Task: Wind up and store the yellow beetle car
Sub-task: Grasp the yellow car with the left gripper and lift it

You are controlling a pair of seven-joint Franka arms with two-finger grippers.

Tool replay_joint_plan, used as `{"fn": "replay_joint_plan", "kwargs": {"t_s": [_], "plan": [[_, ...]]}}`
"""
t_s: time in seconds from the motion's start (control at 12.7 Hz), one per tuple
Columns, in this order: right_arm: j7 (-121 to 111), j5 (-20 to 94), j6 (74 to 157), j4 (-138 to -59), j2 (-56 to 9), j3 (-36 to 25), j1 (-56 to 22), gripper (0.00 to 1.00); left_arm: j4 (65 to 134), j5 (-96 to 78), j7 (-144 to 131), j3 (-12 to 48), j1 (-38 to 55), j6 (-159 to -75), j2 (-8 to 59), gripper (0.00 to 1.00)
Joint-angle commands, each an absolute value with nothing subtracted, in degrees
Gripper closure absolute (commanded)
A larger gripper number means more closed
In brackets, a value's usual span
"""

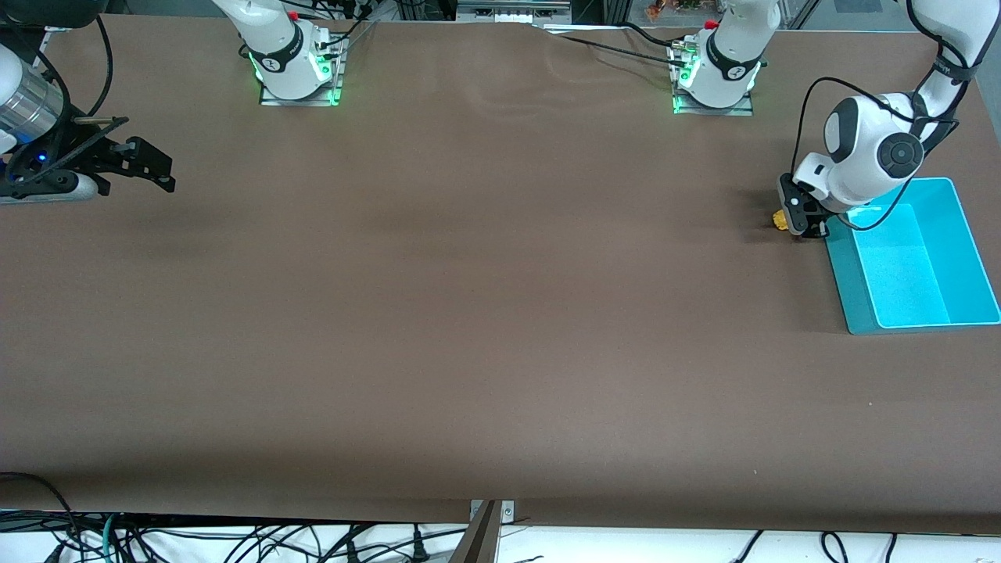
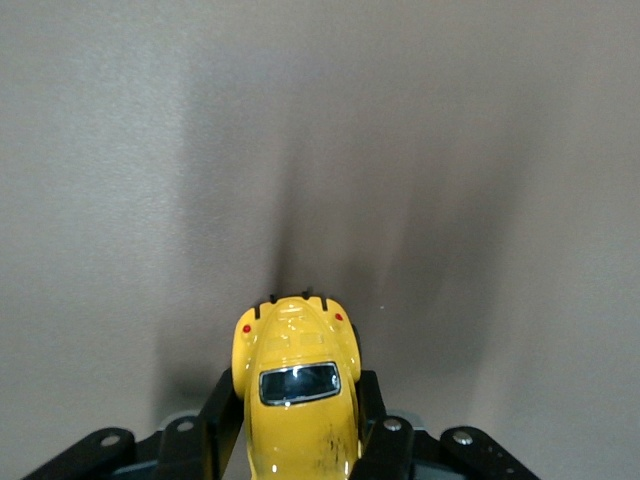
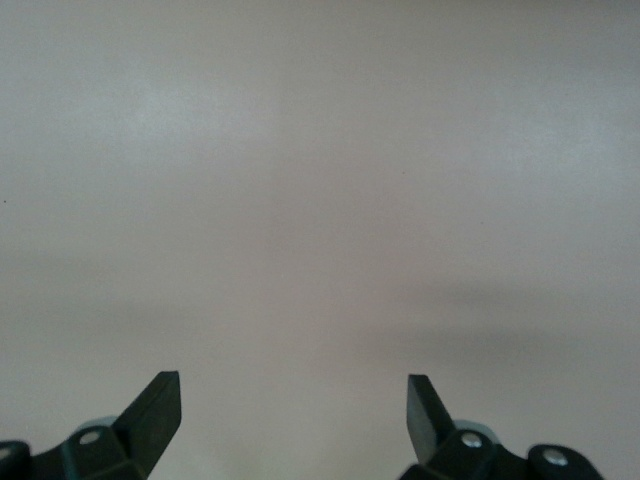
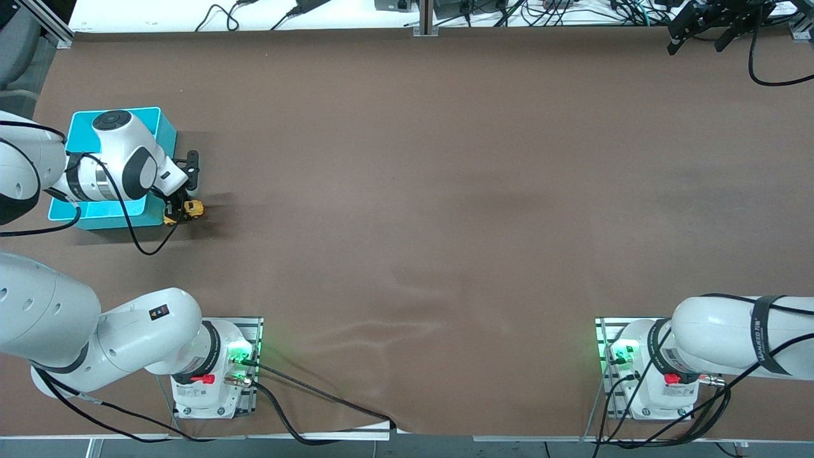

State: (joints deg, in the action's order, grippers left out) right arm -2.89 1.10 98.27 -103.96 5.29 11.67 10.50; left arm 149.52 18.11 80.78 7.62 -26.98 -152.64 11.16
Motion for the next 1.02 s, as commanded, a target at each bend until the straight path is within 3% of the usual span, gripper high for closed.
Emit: {"fn": "replay_joint_plan", "kwargs": {"t_s": [0.0,0.16,0.39,0.63,0.95], "plan": [[-3.08,1.49,96.86,-101.17,4.31,11.69,10.81,0.00,148.71,19.69,81.83,8.17,-27.51,-151.27,9.24,0.87],[-3.34,1.49,96.86,-100.90,4.13,11.60,10.90,0.00,147.75,16.90,81.65,12.72,-27.33,-147.60,7.83,0.87],[-3.34,1.49,96.86,-100.90,4.13,11.60,10.90,0.00,141.80,6.42,81.39,20.38,-27.33,-131.80,3.35,0.87],[-3.34,1.41,96.86,-100.90,4.13,11.60,10.90,0.00,128.54,6.41,81.12,22.41,-27.07,-115.80,3.95,0.86],[-3.34,1.32,96.86,-100.90,4.13,11.69,10.81,0.00,111.14,14.64,84.26,21.88,-29.61,-104.44,12.98,0.85]]}}
